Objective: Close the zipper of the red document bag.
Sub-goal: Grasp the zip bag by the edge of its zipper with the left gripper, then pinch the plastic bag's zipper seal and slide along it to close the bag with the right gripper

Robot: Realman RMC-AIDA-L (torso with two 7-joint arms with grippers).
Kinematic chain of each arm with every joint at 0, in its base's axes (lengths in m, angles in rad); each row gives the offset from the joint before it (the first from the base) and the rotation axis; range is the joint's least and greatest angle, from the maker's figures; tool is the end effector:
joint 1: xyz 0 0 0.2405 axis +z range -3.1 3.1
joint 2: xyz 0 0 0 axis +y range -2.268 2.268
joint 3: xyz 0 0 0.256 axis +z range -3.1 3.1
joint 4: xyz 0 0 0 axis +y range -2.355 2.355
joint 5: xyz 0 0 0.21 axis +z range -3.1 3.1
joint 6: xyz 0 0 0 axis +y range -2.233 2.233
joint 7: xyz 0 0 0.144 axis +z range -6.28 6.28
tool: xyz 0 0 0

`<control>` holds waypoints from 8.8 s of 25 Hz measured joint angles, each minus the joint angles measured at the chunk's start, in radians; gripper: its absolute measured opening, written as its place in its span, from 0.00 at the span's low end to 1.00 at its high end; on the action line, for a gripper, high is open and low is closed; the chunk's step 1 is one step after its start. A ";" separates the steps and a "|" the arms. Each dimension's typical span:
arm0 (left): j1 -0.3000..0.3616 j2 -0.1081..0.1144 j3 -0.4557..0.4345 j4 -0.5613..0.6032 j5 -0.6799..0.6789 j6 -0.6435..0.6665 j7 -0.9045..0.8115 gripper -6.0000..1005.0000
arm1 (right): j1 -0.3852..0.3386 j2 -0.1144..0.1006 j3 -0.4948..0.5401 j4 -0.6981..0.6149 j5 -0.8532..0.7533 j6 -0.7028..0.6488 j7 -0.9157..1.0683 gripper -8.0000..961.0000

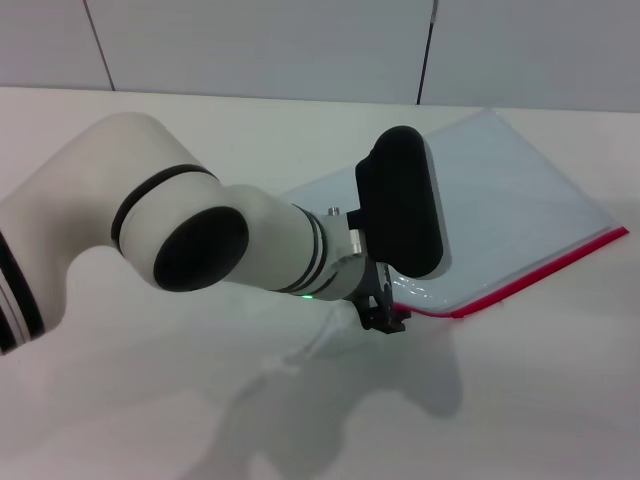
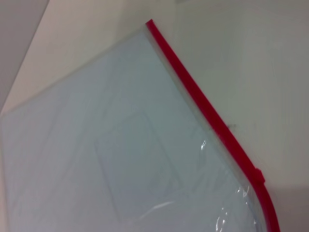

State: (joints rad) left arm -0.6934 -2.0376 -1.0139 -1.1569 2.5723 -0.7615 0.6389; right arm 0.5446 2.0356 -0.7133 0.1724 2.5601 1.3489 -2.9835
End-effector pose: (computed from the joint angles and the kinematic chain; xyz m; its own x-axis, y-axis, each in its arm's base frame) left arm -0.1333 0.3544 -0.1266 0.9531 -0.0023 -0.3028 -0.1360 -0.8967 -0.4213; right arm 0.3400 0.3309 0.0150 0.7037 0.1085 -0.7022 -0.7021 -0.0457 -0.7107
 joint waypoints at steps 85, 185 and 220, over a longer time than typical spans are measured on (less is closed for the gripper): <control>0.227 0.008 -0.212 -0.288 -0.013 0.198 0.024 0.06 | -0.072 -0.016 -0.424 -0.716 -0.392 -0.362 0.720 0.78; 0.236 0.010 -0.199 -0.280 -0.015 0.208 0.061 0.06 | -0.123 -0.003 -0.828 -1.460 -1.463 -0.570 1.304 0.21; 0.277 0.008 -0.208 -0.321 -0.015 0.209 0.082 0.06 | -0.125 -0.010 -0.815 -1.410 -1.471 -0.620 1.293 0.09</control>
State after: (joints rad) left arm -0.4163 -2.0295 -1.2216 -1.4779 2.5572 -0.5523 0.7210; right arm 0.4200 2.0260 -1.5285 -1.2375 1.0896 0.7287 -1.6906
